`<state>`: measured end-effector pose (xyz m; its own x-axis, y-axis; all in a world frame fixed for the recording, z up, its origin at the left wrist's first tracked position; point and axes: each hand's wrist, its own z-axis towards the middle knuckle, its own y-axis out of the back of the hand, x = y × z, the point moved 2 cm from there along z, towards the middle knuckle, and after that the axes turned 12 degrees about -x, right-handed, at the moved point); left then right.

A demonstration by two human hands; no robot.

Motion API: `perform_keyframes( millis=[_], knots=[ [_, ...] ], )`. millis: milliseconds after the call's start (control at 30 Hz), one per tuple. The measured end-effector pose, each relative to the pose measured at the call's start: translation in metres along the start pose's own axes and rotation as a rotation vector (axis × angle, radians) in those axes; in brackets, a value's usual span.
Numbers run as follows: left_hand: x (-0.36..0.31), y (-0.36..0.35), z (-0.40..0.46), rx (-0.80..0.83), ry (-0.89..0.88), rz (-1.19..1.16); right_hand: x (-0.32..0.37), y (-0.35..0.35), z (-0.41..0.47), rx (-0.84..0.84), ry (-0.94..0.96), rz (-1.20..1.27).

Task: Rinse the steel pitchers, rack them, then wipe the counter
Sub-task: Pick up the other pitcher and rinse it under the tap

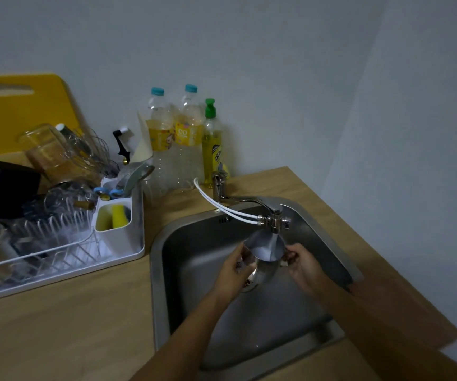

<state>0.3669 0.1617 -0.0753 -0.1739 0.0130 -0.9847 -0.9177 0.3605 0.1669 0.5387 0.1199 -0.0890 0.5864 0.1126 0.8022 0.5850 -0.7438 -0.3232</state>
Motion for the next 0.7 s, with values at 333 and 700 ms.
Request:
perform_keyframes(
  millis=[333, 700],
  knots=[
    [0.001, -0.031, -0.002, 0.012, 0.070, -0.092, 0.033, 0.019, 0.003, -0.004, 0.345, -0.471],
    [0.037, -0.059, -0.062, -0.093, 0.427, -0.493, 0.043, 0.015, -0.010, 0.248, 0.422, -1.069]
  ],
)
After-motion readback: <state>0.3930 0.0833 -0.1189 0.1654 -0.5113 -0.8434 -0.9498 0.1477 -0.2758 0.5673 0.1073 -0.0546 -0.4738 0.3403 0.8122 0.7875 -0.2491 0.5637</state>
